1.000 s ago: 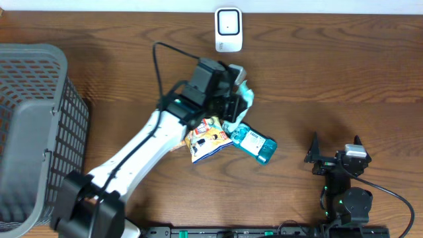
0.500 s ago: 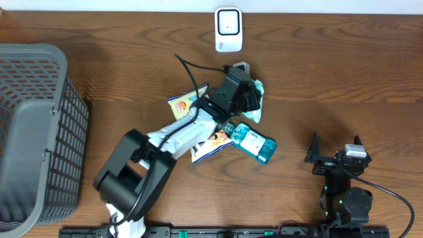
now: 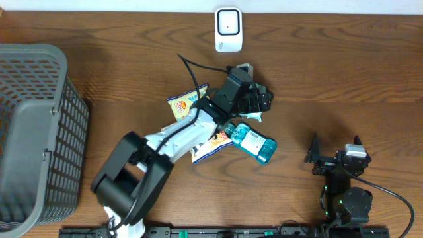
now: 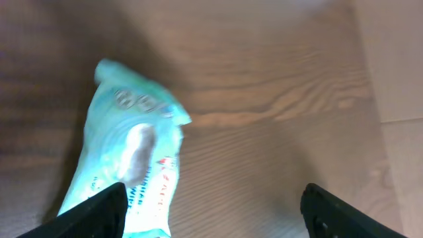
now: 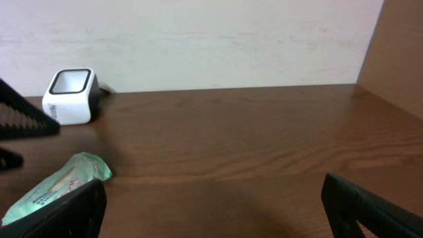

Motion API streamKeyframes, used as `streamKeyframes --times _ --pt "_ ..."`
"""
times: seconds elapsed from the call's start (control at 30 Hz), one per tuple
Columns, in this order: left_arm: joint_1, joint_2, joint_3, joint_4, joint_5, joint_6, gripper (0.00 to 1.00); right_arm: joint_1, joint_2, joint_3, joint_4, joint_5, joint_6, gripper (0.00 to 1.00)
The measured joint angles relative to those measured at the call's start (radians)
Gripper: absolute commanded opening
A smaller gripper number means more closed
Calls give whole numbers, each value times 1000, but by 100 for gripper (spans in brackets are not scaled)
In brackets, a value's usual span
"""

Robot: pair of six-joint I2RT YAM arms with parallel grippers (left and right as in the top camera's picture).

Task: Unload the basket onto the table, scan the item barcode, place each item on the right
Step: 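Lift the mint wet-wipe pack out and carry it toward the scanner, then drop the mint pack on the table and retract the left arm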

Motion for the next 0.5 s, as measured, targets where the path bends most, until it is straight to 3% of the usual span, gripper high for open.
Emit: streamKeyframes --times 0.2,0.5 --pt "0 -191 0 -24 -18 192 99 0 0 0 0 0 0 99" --pt "0 -478 0 -52 -323 488 98 0 0 0 0 0 0 99"
